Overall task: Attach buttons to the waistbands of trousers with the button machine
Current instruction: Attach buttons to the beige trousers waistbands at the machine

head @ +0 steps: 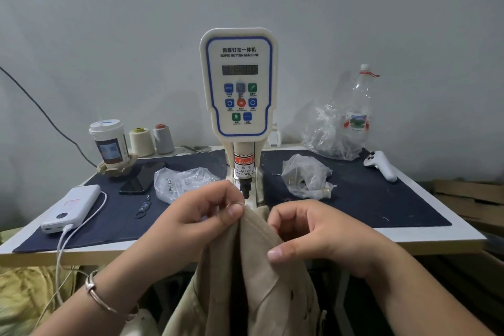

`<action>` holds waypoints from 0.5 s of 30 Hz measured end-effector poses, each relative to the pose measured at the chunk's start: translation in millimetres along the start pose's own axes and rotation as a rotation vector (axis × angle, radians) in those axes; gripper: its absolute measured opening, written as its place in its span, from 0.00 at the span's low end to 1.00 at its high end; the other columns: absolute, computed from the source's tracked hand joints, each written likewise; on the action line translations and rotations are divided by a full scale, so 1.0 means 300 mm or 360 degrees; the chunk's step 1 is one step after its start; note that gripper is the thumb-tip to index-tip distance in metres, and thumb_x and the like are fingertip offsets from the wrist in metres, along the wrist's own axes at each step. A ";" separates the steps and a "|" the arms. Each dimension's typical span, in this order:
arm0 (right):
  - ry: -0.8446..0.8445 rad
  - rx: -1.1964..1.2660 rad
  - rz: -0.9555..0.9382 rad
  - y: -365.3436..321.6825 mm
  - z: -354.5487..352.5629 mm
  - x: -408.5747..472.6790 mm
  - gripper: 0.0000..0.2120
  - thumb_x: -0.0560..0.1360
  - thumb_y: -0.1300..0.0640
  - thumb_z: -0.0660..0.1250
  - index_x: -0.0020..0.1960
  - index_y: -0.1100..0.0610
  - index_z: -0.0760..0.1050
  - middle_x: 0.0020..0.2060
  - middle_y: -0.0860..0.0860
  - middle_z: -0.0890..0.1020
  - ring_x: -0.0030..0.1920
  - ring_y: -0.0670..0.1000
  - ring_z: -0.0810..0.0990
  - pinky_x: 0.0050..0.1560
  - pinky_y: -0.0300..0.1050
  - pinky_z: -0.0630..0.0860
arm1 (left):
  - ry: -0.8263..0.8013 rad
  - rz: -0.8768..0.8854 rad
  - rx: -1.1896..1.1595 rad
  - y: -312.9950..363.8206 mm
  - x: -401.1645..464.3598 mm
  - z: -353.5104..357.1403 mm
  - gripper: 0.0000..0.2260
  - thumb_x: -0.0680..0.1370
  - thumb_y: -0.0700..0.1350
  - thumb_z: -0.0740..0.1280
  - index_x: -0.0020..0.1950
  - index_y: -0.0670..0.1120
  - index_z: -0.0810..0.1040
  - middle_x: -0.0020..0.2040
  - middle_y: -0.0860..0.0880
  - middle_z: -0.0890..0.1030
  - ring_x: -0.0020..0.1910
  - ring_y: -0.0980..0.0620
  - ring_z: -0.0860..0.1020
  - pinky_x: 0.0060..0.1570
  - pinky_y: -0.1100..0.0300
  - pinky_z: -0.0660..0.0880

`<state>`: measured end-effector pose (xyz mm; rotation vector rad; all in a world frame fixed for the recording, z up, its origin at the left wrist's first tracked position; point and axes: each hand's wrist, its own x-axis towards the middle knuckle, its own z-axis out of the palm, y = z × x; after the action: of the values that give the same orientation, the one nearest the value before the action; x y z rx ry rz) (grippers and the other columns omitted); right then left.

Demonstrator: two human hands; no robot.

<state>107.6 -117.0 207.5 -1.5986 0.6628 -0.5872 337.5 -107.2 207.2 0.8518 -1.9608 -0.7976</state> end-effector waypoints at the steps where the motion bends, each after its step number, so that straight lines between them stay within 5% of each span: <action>1: 0.0008 -0.0031 -0.0010 -0.004 -0.005 -0.008 0.07 0.68 0.64 0.74 0.44 0.59 0.78 0.40 0.55 0.78 0.41 0.50 0.77 0.44 0.38 0.75 | 0.0004 -0.0007 -0.0019 0.003 0.001 -0.005 0.09 0.75 0.55 0.64 0.41 0.52 0.77 0.36 0.53 0.73 0.36 0.51 0.67 0.37 0.61 0.64; 9: 0.0211 -0.0236 -0.0243 0.007 0.007 0.008 0.06 0.68 0.59 0.74 0.44 0.60 0.83 0.47 0.58 0.79 0.46 0.50 0.77 0.51 0.41 0.73 | 0.0022 0.0035 0.0126 -0.002 0.001 0.031 0.06 0.77 0.51 0.64 0.40 0.52 0.75 0.36 0.56 0.73 0.38 0.58 0.70 0.40 0.66 0.66; 15: 0.0236 0.0270 -0.0306 0.064 0.010 0.035 0.02 0.71 0.61 0.69 0.40 0.56 0.78 0.35 0.50 0.79 0.35 0.45 0.75 0.39 0.34 0.71 | -0.0037 -0.0062 0.0139 -0.054 -0.014 0.014 0.09 0.75 0.56 0.65 0.39 0.54 0.76 0.39 0.56 0.75 0.41 0.58 0.73 0.44 0.67 0.68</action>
<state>115.5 -124.0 188.2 -1.4781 0.5555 -0.8880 340.0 -112.2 191.0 0.9385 -2.0171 -0.7520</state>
